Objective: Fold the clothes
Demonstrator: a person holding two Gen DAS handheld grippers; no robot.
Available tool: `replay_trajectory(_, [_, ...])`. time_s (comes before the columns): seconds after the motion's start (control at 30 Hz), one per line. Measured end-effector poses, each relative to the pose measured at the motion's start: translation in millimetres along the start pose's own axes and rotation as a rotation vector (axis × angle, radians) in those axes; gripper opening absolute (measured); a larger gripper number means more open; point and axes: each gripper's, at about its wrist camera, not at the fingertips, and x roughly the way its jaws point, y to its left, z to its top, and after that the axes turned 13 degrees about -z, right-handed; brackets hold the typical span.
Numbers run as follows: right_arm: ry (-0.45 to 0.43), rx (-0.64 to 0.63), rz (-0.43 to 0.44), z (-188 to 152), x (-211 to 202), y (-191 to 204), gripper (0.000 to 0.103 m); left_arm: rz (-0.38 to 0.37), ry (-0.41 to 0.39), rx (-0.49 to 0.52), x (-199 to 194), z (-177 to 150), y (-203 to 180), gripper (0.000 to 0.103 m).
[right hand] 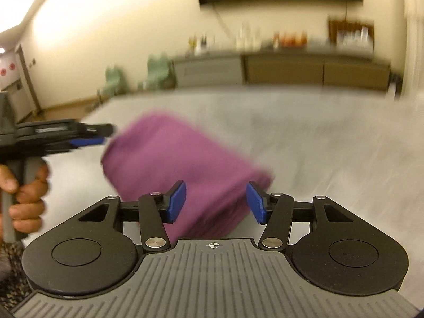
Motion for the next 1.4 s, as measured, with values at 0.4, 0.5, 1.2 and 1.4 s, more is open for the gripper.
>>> replay_trajectory(0.4, [0.146, -0.316, 0.073, 40.4, 138.9, 42.3, 0.03, 0.066, 0.359, 0.144, 130.5, -14.9, 32.8, 0.043])
replay_trajectory(0.5, [0.188, -0.309, 0.096, 47.8, 164.8, 45.8, 0.032, 0.073, 0.339, 0.164, 120.2, -19.3, 31.3, 0.044])
replay_trajectory(1.2, [0.377, 0.382, 0.466, -50.2, 67.7, -49.7, 0.074, 0.107, 0.312, 0.126, 83.4, -32.5, 15.6, 0.046])
replay_trajectory(1.4, [0.342, 0.403, 0.539, -42.9, 80.6, -33.3, 0.071, 0.101, 0.314, 0.077, 78.5, -40.8, 24.6, 0.054])
